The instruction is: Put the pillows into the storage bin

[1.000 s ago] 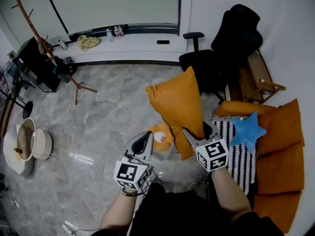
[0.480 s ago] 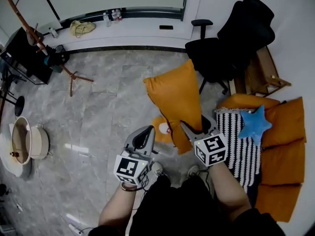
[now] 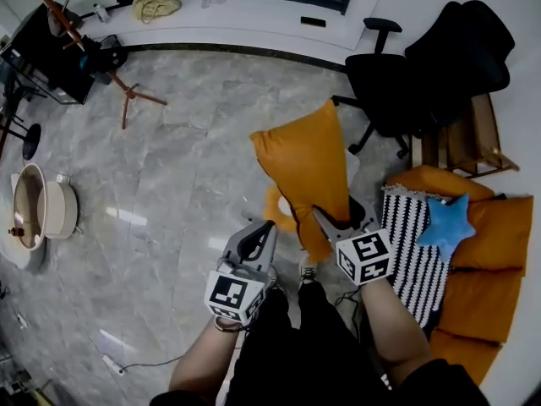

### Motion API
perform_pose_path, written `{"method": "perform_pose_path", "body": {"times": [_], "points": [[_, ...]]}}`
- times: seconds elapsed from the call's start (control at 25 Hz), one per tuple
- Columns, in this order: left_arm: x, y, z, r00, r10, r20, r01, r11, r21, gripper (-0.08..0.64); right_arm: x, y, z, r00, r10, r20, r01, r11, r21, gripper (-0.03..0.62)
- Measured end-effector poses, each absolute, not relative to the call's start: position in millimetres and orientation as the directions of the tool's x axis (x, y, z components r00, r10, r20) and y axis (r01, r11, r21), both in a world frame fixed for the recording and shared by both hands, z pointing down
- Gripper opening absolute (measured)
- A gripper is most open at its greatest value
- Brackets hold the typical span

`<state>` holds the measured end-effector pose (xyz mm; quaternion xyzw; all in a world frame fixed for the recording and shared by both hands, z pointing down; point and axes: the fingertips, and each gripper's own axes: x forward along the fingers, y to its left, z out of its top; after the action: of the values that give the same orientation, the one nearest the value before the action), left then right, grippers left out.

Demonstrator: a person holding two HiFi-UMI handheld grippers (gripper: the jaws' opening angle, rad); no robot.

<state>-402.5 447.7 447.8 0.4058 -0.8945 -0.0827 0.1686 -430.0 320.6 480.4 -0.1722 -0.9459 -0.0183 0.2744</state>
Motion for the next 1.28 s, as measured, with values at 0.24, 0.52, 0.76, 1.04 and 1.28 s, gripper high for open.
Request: {"method": "perform_pose_path", "body": {"times": [0.24, 0.52, 0.76, 1.04, 1.28], "points": [[-416, 428, 509, -0.626, -0.718, 0.304, -0.664, 0.695, 0.276, 0.008, -452, 318, 558, -0.731, 0.384, 0.565, 0.419, 0.905, -0.072, 0.296], [-412, 411, 613, -0.624, -0.675, 0.394, -0.596, 0.737, 0.32, 0.008, -456, 322, 677, -0.644, 0.452, 0.617, 0.473, 0.869, -0.143, 0.296], [-396, 411, 696, -0.595, -0.66, 0.458, -0.545, 0.75, 0.374, 0.008, -447, 332, 779, -0.576, 0.472, 0.668, 0.468, 0.86, -0.203, 0.297], [-392, 414, 765, -0.57, -0.651, 0.501, -0.515, 0.758, 0.4, 0.008, -438, 341, 877, -0.513, 0.471, 0.718, 0.465, 0.855, -0.229, 0.301], [-390, 417, 805, -0.538, -0.662, 0.522, -0.509, 0.749, 0.425, 0.008, -431, 349, 936, -0.453, 0.472, 0.756, 0.455, 0.852, -0.259, 0.316]]}}
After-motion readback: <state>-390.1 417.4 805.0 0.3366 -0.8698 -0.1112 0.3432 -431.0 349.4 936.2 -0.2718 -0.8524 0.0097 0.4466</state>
